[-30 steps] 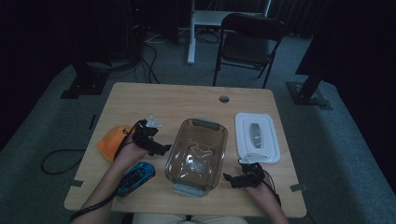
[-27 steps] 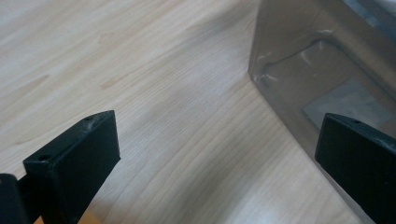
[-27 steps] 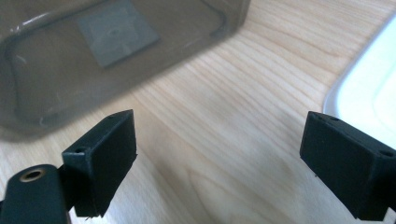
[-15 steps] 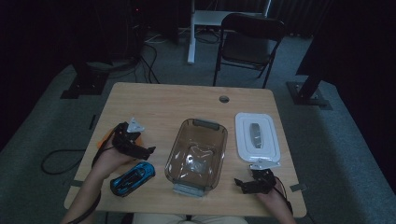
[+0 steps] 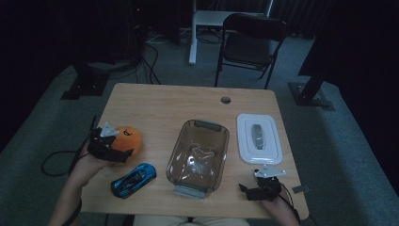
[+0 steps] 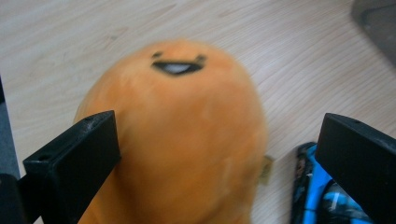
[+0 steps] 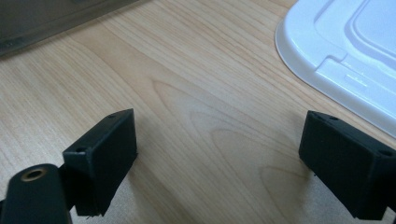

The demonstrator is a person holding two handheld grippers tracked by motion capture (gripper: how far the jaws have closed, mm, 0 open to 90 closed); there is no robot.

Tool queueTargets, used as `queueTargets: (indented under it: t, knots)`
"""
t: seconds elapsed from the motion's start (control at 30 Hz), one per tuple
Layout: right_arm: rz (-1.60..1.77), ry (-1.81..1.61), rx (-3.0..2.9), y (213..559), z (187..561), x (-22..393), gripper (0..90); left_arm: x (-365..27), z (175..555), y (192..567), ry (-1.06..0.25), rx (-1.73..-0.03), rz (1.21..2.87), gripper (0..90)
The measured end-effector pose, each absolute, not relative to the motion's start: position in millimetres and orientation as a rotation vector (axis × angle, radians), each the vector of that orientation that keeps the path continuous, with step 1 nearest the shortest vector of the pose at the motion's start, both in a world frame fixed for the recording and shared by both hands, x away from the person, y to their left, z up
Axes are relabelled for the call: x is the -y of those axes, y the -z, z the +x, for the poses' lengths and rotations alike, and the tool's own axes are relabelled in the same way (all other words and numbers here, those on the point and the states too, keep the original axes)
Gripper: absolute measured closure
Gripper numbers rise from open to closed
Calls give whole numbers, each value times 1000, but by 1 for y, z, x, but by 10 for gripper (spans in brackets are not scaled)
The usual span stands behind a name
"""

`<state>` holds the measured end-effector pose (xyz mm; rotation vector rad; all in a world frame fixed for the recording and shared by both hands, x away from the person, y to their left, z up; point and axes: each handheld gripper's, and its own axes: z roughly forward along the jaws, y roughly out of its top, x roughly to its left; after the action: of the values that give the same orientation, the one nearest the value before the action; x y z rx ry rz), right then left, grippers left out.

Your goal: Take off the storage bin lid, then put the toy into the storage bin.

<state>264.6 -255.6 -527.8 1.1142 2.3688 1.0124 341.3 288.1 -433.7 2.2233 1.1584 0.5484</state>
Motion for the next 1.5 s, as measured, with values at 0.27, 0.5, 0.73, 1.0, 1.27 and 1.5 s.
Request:
queueTargets:
  t: [0.27,0.5,0.73,1.0,1.27,1.5]
  knots:
    - [1123,-1013,-2358,528,265,256,127,-299,355,457,-564,-1267,2275,6]
    - [1122,-1017,-2357,528,264,256,135,-303,354,470,-541,-1339,2243,297]
    - [1121,-1017,-2358,528,265,256,134,-303,346,463,-578,-1300,2240,506]
    - [1122,-1018,-2359,528,265,256,134,-306,342,452,-572,-1276,2194,616]
    - [1122,-1018,-2359,528,265,256,134,-303,339,435,-543,-1235,2154,628]
    - [1119,-1018,-2360,528,265,257,134,-291,338,417,-517,-1153,2183,627]
